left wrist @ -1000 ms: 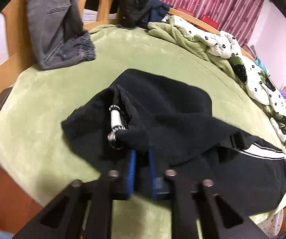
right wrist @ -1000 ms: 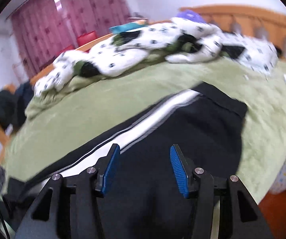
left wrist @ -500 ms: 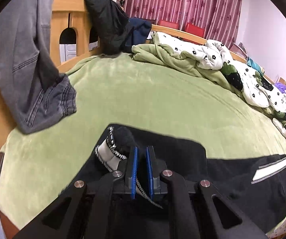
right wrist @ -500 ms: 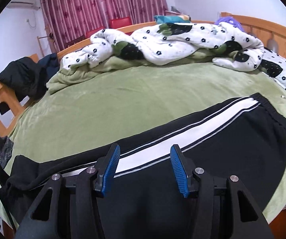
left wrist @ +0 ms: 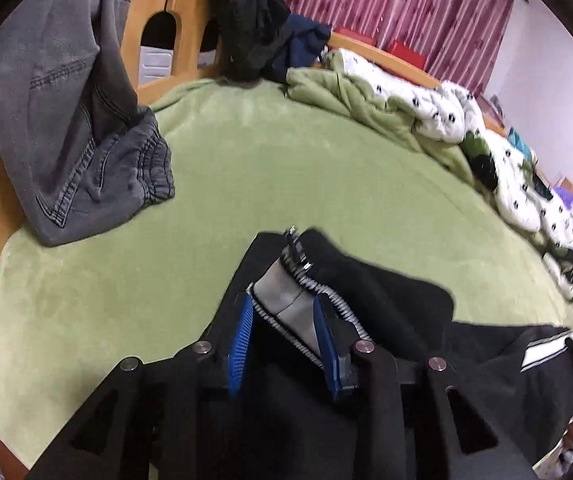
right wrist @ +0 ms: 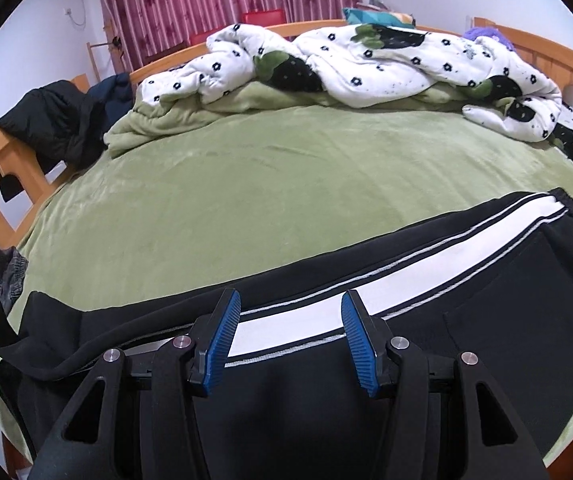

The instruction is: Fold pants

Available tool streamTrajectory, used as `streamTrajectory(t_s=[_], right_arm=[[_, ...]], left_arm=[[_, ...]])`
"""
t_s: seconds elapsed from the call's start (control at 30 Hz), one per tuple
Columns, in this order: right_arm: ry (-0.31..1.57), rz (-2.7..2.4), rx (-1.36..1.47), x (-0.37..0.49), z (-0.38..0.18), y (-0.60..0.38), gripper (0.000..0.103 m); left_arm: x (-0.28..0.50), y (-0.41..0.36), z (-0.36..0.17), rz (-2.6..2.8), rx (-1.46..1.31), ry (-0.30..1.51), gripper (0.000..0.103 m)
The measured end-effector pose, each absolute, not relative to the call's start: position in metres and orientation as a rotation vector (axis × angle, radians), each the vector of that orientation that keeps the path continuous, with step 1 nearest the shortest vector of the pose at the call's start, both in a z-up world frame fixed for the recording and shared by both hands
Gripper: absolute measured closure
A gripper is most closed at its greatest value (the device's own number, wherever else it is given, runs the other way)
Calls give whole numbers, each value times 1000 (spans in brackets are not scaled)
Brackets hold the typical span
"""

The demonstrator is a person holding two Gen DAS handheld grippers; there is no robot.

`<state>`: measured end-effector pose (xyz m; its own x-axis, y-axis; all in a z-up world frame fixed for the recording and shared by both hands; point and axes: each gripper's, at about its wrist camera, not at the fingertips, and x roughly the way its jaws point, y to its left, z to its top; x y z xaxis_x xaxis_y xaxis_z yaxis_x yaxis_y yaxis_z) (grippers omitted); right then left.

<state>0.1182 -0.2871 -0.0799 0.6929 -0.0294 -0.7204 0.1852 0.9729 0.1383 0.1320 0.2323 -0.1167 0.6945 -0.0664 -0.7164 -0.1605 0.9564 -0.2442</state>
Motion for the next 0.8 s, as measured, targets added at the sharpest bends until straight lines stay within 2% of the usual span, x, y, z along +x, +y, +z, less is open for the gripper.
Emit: streamTrajectory(t_s=[0.1,0.27,0.4,0.43,0.7,0.77,0.8], right_arm=[[801,-102,196,121,-81,-279,51],[799,-85,130,120,-81,-265,51],[803,-73,96,124,-85,-260,48],[802,-74,97,126,-86,-260,48],[830,-52,125,145,-98,-257,48],[832,-50,91,149,-98,-251,48],[824,-58,74,149,-99,-249,48]], left_arm=[[147,237,-135,30,-292,875,65],[171,255,-165,54,-412,925,64],[189,253,-175,54,-419,938,41],[194,250,-175,60,-406,939,40],[226,249,-186,41,-457,993,39],[229,250,-190,39,-466,1004,45],[227,249,-189,46,-456,995,53]])
